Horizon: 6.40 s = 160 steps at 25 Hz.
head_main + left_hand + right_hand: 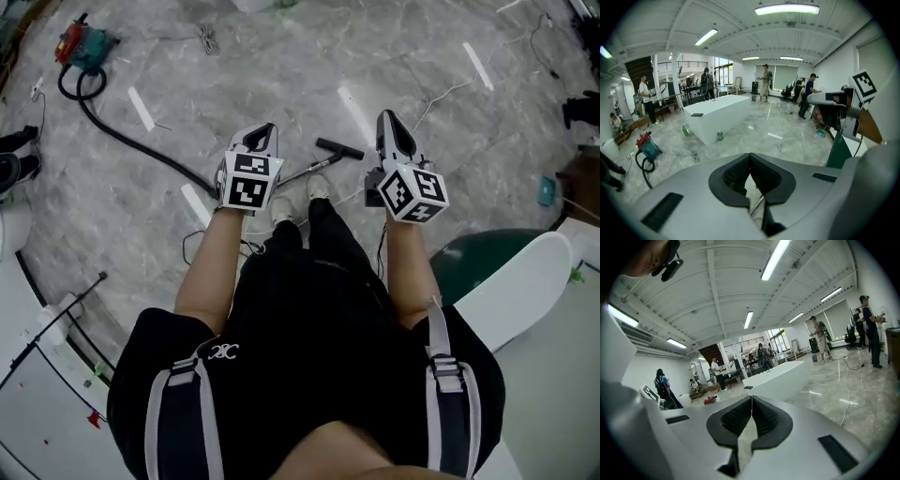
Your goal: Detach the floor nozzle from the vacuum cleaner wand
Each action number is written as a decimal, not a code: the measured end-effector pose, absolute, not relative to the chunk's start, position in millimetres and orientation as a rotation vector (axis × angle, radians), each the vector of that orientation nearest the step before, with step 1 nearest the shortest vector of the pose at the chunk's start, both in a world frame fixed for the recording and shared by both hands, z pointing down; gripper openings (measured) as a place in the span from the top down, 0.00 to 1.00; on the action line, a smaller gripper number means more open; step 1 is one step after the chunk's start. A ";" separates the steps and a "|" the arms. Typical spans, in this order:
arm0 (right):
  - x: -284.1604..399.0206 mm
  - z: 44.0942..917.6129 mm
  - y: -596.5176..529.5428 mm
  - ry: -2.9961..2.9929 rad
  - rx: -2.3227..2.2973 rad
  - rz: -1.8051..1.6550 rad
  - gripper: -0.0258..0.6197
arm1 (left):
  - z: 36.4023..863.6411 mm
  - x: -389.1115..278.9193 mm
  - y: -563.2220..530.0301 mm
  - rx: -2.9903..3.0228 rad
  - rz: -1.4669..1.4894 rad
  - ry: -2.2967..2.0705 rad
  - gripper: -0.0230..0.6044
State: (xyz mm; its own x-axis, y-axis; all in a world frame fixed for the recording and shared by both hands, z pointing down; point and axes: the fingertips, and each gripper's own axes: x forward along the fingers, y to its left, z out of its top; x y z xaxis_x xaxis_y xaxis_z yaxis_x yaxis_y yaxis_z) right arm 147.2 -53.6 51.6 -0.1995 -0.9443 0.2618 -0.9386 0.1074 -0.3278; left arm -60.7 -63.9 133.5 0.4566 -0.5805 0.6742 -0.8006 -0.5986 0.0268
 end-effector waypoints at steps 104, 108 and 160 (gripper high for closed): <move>63.0 497.3 -86.0 2.466 -0.875 -1.547 0.78 | 605.4 39.2 68.3 2.328 0.829 -0.009 0.81; 105.8 561.1 -87.3 1.946 -1.573 -1.946 0.78 | 654.5 26.6 48.3 2.409 1.315 -0.368 0.84; 143.0 488.8 -46.9 2.387 -1.822 -1.165 0.78 | 668.2 -69.2 -19.2 2.179 1.031 -0.906 0.95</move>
State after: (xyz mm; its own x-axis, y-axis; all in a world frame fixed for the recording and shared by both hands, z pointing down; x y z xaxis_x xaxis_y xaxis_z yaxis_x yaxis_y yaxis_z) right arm 143.0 -46.9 488.8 -0.3578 -0.8084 0.4673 -0.8657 0.0996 -0.4906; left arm -69.2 -19.2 668.2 0.4765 -0.3339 0.8133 -0.7635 -0.6158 0.1945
